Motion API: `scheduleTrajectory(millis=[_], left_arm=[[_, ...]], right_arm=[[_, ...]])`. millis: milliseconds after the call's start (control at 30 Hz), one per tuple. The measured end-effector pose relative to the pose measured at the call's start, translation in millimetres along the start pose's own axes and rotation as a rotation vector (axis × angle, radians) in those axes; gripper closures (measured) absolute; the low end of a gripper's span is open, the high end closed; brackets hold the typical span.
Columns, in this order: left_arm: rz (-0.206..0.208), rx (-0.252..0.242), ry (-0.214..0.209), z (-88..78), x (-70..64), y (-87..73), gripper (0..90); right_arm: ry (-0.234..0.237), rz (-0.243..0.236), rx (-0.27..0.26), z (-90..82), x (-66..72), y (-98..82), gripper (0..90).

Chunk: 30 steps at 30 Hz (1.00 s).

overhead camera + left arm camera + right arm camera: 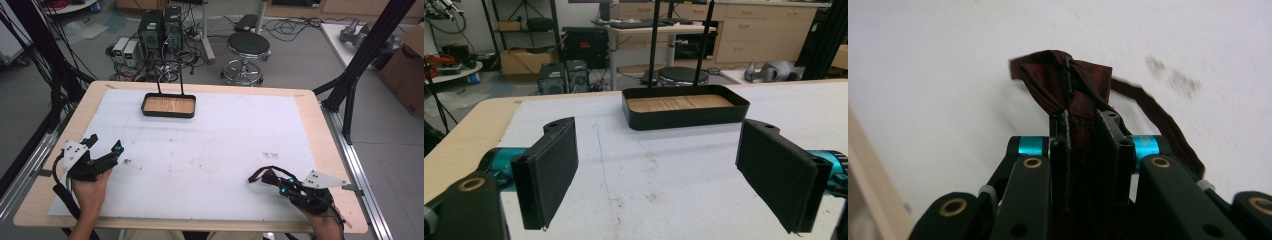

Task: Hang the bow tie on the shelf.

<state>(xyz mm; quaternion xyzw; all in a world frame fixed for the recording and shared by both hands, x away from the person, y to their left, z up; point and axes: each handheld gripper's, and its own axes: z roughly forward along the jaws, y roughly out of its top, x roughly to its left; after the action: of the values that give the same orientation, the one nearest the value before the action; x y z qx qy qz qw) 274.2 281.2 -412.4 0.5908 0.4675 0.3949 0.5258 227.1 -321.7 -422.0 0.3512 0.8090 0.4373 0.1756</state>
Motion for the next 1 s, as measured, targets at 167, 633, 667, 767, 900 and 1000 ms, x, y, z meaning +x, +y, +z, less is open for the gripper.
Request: scheduleTrajectory(millis=[167,633,667,767,900,1000], left_arm=[[0.002,0.002,-0.001,0.3,-0.4,-0.2,17.4],[0.002,-0.006,-0.017,3.5,-1.7,-1.2,17.5],[0.004,-0.007,-0.018,3.8,-1.4,-1.3,17.5],[0.004,-0.006,-0.022,4.7,-1.3,-1.6,17.5],[0.002,-0.006,-0.026,5.9,-1.4,-1.8,17.6],[-0.001,-0.007,-0.030,6.9,-1.3,-2.1,17.6]], right_arm=[[0.070,0.047,-0.062,8.9,-3.7,29.3,77.1],[0.021,-0.026,-0.073,50.2,-8.5,102.9,77.1],[0.016,-0.036,-0.069,53.8,-7.9,108.1,77.1],[0.004,-0.066,-0.065,65.3,-7.0,123.7,77.1],[0.008,-0.082,-0.070,80.5,-7.5,144.5,77.1],[0.014,-0.108,-0.060,93.5,-6.3,159.2,77.1]])
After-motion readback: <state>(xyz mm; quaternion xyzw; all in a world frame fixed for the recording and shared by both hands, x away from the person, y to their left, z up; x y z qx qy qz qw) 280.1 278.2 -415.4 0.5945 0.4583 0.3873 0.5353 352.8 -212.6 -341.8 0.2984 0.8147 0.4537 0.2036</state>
